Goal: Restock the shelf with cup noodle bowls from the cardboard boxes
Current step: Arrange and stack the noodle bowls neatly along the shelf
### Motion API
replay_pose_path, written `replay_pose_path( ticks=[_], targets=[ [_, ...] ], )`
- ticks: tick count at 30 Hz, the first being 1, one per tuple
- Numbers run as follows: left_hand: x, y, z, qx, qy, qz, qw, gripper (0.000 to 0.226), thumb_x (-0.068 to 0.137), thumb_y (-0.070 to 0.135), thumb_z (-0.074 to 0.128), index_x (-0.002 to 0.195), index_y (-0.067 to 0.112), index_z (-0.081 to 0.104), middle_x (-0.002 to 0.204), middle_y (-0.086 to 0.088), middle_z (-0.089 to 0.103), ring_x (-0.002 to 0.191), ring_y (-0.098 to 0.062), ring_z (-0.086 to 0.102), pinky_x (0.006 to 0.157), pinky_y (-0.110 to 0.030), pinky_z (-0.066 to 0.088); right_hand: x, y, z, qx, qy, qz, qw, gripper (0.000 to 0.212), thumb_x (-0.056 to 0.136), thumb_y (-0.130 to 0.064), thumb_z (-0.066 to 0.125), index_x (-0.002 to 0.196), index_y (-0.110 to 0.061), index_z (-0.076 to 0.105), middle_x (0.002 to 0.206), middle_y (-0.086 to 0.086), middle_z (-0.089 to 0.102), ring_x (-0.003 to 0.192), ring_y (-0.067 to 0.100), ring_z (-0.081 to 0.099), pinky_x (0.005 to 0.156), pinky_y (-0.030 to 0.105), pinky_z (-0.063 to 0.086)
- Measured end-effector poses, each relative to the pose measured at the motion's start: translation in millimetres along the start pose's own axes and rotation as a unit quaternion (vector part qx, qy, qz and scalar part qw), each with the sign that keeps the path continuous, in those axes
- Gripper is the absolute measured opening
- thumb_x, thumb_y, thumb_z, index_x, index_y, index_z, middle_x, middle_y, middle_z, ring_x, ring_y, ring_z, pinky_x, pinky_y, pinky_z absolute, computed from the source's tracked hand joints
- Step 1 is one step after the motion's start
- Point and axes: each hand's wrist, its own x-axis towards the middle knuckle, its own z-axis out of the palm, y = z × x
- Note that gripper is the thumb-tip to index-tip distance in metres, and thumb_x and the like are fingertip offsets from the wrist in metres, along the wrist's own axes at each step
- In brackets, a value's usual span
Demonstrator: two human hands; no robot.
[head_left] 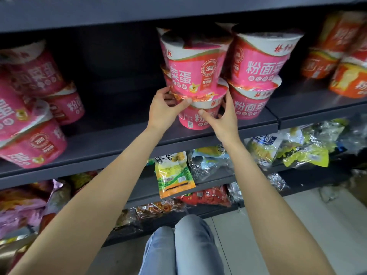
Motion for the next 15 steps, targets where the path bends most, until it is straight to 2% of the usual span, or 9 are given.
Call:
replay_pose_path(
  ticks=[2,4,6,7,9,10,12,15],
  targets=[
    [2.1,0.2,1.9,0.001,-0.002,0.0,1.0,0.082,0.074,0.039,0.08,0.14,0.011,0.039,0.133,-0.004,0.053,0.112,-0.011,0.056,0.095,-0.028,0.05,0.8,3.4,0.5,0.014,0.004,0.012,1.0,0.092,0.076,-0.032,0.079,0.149,-0.019,0.025,0.143,-0.009,0.04,0.13,0.005,0.039,0.111,0.035,0.036],
    [1.2,1.9,2.9,-0.005,-0.01,0.004,1.0,0.086,0.076,0.038,0.078,0.145,0.013,0.033,0.142,-0.006,0.046,0.124,-0.015,0.05,0.104,-0.034,0.045,0.1,6.7,0.7,0.018,0.005,0.019,1.0,0.092,0.075,-0.03,0.08,0.148,-0.018,0.025,0.145,-0.005,0.04,0.132,0.008,0.038,0.112,0.039,0.036],
    [0.2,4.8,1.9,-0.004,-0.026,0.009,1.0,0.088,0.079,0.035,0.076,0.149,0.014,0.026,0.148,-0.004,0.039,0.132,-0.014,0.042,0.109,-0.034,0.039,-1.8,9.8,-0.4,0.008,-0.005,0.015,1.0,0.094,0.073,-0.029,0.08,0.149,-0.018,0.025,0.147,-0.002,0.038,0.135,0.011,0.036,0.113,0.043,0.034],
    [0.4,6.4,0.6,-0.004,-0.033,0.017,0.999,0.088,0.081,0.032,0.075,0.15,0.014,0.024,0.148,0.001,0.038,0.132,-0.009,0.041,0.109,-0.029,0.039,-2.8,11.7,-1.1,0.001,-0.01,0.011,1.0,0.095,0.072,-0.027,0.079,0.149,-0.018,0.025,0.148,-0.001,0.036,0.136,0.013,0.035,0.113,0.043,0.033],
    [3.4,10.1,-3.8,-0.02,-0.039,0.036,0.998,0.086,0.083,0.022,0.073,0.151,0.013,0.02,0.139,0.012,0.039,0.119,0.006,0.041,0.096,-0.007,0.039,-3.6,14.2,-3.0,-0.013,-0.011,0.009,1.0,0.095,0.074,-0.022,0.08,0.149,-0.015,0.023,0.15,0.002,0.033,0.138,0.015,0.032,0.115,0.039,0.03],
    [6.9,13.0,-6.0,-0.034,-0.042,0.041,0.998,0.087,0.083,0.019,0.073,0.151,0.012,0.019,0.14,0.012,0.039,0.115,0.008,0.039,0.089,-0.002,0.038,-2.8,14.2,-3.7,-0.013,-0.01,0.008,1.0,0.096,0.074,-0.021,0.081,0.15,-0.014,0.022,0.151,0.003,0.032,0.139,0.015,0.031,0.115,0.038,0.029],
    [15.9,21.1,-8.6,-0.047,-0.058,0.05,0.996,0.091,0.081,0.019,0.075,0.152,0.013,0.017,0.146,0.004,0.04,0.115,0.009,0.042,0.085,-0.002,0.04,0.7,12.8,-4.4,-0.003,-0.012,0.007,1.0,0.102,0.072,-0.022,0.083,0.151,-0.014,0.017,0.152,0.002,0.03,0.138,0.011,0.029,0.115,0.033,0.028],
    [28.4,30.5,-5.6,-0.046,-0.079,0.069,0.993,0.094,0.075,0.014,0.08,0.149,0.015,0.022,0.132,0.004,0.053,0.109,0.004,0.055,0.084,-0.012,0.049,6.8,10.5,-3.9,0.015,-0.029,0.014,0.999,0.11,0.07,-0.02,0.084,0.152,-0.016,0.009,0.152,0.001,0.03,0.129,0.001,0.031,0.106,0.019,0.03]
  ],
)
